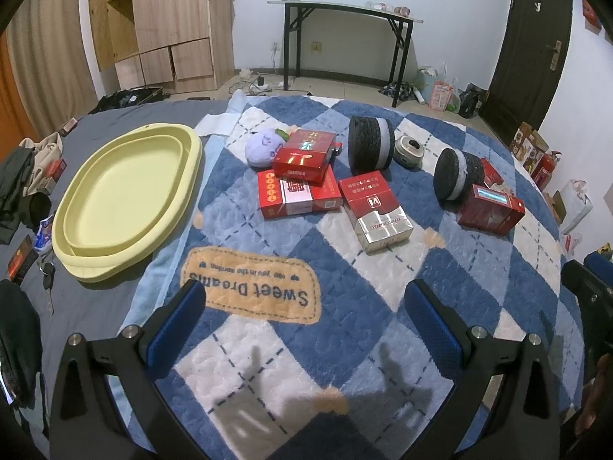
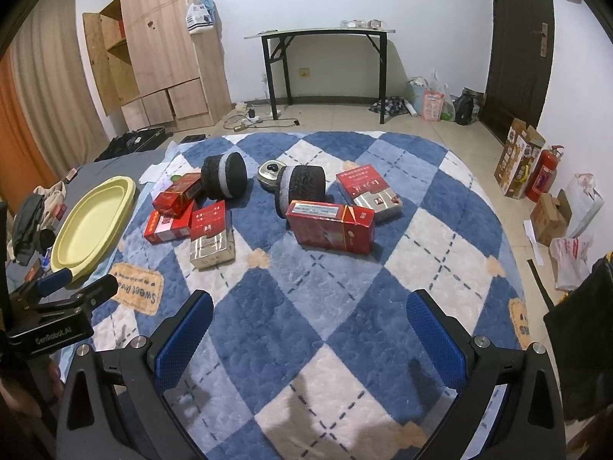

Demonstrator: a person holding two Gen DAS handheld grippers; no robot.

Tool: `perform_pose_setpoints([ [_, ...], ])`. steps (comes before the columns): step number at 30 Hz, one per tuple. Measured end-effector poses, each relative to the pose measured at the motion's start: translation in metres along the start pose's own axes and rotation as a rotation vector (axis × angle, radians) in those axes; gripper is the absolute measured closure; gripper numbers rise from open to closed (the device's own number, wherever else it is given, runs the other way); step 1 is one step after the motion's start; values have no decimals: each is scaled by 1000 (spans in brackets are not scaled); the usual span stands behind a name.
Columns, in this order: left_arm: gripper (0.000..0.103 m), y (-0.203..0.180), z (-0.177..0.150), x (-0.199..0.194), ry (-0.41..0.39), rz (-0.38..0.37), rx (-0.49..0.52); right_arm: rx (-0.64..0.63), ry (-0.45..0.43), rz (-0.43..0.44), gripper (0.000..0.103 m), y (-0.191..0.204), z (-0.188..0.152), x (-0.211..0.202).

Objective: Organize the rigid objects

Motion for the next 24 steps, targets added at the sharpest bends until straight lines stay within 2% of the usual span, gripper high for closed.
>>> perform_pose_setpoints([
  [24,0,1,-12,6,27,14,15,0,4,0,0,0,0,-1],
])
Point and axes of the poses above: each gripper's, at about its wrist camera, not at the fingertips, and x roughly the way its jaws point, y to its left, z to its top, the point moved 5 cm from there along x, roughly the way its jaws point, and after that the axes turned 15 degrees about -x, right-handed, at the moved point
